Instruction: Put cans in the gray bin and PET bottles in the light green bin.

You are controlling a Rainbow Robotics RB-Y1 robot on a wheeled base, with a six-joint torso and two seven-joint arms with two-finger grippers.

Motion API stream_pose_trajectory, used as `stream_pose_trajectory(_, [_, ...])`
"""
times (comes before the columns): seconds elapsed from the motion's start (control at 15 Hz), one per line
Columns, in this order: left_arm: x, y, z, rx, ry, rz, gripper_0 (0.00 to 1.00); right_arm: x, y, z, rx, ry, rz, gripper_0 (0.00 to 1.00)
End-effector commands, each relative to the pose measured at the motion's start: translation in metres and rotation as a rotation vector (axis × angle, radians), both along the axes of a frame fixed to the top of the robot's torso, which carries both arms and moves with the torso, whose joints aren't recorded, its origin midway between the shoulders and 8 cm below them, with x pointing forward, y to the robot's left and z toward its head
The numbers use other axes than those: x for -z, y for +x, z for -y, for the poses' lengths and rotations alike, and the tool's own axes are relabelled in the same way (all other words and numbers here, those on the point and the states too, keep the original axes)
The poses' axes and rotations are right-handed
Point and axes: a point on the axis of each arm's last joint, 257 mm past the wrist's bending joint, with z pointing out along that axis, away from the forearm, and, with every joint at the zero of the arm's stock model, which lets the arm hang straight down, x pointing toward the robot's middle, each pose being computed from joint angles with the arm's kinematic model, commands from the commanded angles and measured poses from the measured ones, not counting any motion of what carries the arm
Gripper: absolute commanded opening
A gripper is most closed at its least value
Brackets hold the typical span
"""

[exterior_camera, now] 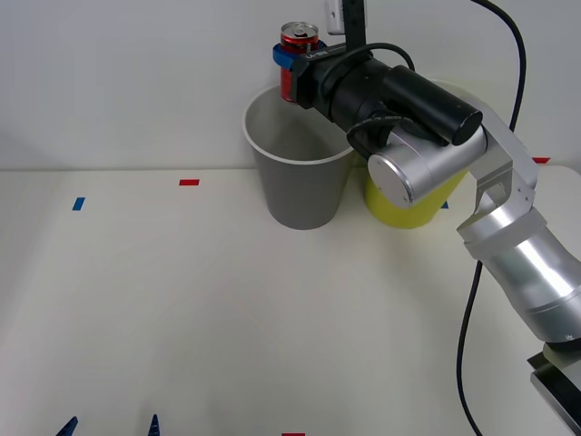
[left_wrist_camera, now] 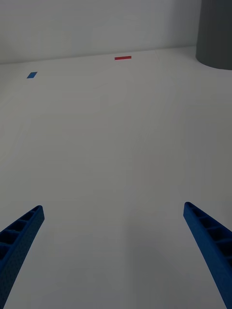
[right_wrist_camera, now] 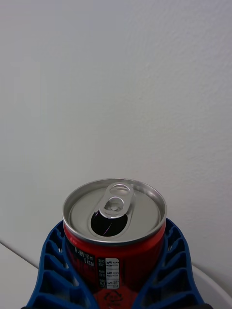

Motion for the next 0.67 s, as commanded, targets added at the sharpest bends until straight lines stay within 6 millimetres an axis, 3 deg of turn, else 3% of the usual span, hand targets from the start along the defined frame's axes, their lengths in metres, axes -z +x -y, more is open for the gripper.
stream_pose_trajectory(0.07, [0.000, 0.000, 0.000, 0.000, 0.000, 0.000, 1.00, -0.002, 0.002, 0.004, 0.013, -0.010, 0.013, 0.38])
stream_pose_trajectory(0.13, [0.000, 0.000, 0.000, 0.000, 0.000, 0.000, 1.00, -0.002, 0.002, 0.004, 0.013, -0.011, 0.014, 0.87])
stream_pose_trajectory(0.2, [0.000, 0.000, 0.000, 0.000, 0.000, 0.000, 1.00, -0.003, 0.002, 0.006, 0.015, -0.007, 0.014, 1.00])
stream_pose_trajectory(0.67, [0.000, 0.000, 0.000, 0.000, 0.000, 0.000, 1.00, -0.024, -0.005, 0.007, 0.012, 0.020, 0.023, 1.00])
